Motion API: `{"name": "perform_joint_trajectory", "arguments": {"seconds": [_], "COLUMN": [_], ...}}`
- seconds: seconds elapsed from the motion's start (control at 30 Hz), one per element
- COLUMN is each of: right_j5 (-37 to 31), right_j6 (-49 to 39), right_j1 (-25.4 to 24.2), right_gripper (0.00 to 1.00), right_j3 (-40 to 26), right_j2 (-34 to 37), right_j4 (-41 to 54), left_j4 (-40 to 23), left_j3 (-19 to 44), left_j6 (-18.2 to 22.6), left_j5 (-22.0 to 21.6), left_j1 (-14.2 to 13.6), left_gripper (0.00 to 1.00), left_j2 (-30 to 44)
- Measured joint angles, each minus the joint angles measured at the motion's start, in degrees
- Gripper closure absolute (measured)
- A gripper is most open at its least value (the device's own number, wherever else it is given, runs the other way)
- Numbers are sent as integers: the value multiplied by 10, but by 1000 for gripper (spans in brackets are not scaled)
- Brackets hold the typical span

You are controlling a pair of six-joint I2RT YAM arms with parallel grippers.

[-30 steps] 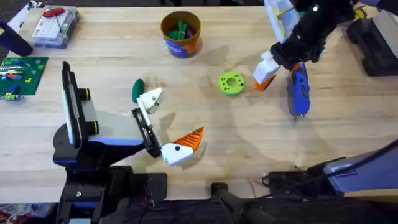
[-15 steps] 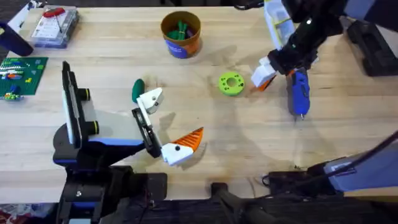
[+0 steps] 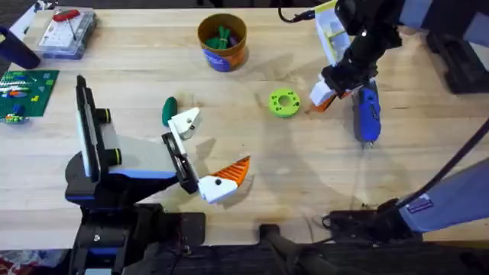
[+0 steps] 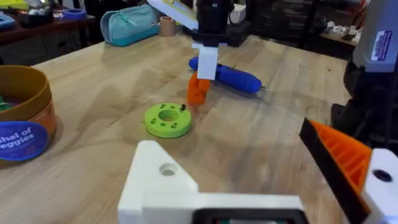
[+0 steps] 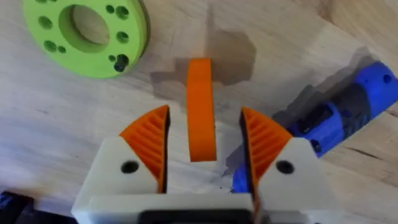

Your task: Pick up the gripper from the table and insert it into the empty holder that is missing its gripper. Then pick up a screw, insert it into the mounting hole, and use the screwdriver to tighten it. Finally, clean up the table by picking up the vegetable and placing it into the bucket.

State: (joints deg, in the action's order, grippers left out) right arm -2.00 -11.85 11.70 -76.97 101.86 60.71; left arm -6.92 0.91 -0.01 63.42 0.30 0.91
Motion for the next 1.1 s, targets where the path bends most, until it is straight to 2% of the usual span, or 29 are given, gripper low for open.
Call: {"name": "perform_joint_trajectory", "arguments": {"seconds": [0.07,0.13,0.23,0.3,0.33,0.8,1.1], "right_j5": [0,0,1,1,2,4,19], "right_j6": [0,-1,-5,-3,-2,-3,32], "right_j1": [0,0,0,0,0,0,0], "right_gripper": [496,550,717,944,980,993,993], "right_j3": [0,0,0,0,0,0,-62], "right_j2": [0,0,0,0,0,-7,-109], "right_j4": [0,2,3,4,4,4,66], "left_j4": [0,0,0,0,0,0,0], "left_j3": [0,0,0,0,0,0,0], "left_j6": [0,0,0,0,0,0,0], "left_j5": [0,0,0,0,0,0,0], "left_j1": [0,0,0,0,0,0,0], "left_gripper": [16,16,16,16,16,16,16], "left_j2": [0,0,0,0,0,0,0]}}
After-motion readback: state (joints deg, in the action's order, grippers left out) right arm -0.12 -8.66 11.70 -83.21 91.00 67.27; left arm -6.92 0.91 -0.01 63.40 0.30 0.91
